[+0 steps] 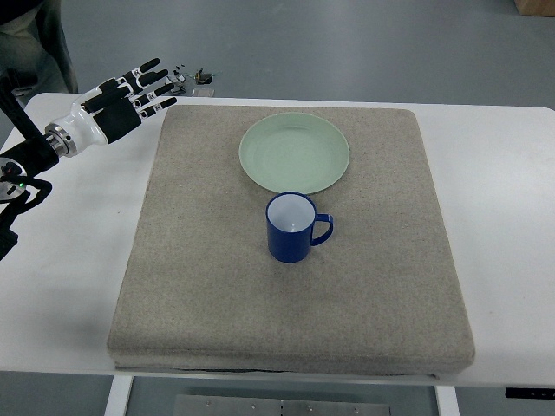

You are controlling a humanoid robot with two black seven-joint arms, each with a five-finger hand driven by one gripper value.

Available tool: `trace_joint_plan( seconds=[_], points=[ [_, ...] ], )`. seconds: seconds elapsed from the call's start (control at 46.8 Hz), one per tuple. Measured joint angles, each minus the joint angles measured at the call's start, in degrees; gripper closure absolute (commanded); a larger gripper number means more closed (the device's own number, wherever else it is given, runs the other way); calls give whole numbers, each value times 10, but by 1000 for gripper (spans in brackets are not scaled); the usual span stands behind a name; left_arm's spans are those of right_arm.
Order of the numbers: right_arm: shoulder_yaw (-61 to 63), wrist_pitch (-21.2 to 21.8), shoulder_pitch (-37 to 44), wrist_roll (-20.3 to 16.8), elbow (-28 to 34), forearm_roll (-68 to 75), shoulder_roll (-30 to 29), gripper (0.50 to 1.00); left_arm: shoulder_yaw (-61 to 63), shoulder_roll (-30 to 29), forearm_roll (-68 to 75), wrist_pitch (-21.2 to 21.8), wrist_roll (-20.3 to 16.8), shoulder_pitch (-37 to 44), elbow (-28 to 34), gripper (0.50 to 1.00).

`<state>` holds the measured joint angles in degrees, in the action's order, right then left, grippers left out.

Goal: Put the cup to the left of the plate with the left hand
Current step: 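Raise the left hand and open its fingers above the board edge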

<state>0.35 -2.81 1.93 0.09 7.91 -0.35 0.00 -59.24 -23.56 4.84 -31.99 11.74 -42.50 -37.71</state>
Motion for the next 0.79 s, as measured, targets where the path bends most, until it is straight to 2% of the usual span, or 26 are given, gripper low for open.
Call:
trace_joint_plan(
  seconds=[0.278, 0.641, 0.791],
  points=[
    [0, 0, 0, 0, 0, 0, 0, 566, -1, 0, -7, -4, 0, -15, 0, 501],
    [0, 0, 0, 0, 0, 0, 0, 566, 2, -18, 0, -30, 0, -33, 21, 501],
    [0, 0, 0, 0, 0, 0, 0, 566, 29, -34, 11, -30, -10, -32, -21, 501]
  ],
)
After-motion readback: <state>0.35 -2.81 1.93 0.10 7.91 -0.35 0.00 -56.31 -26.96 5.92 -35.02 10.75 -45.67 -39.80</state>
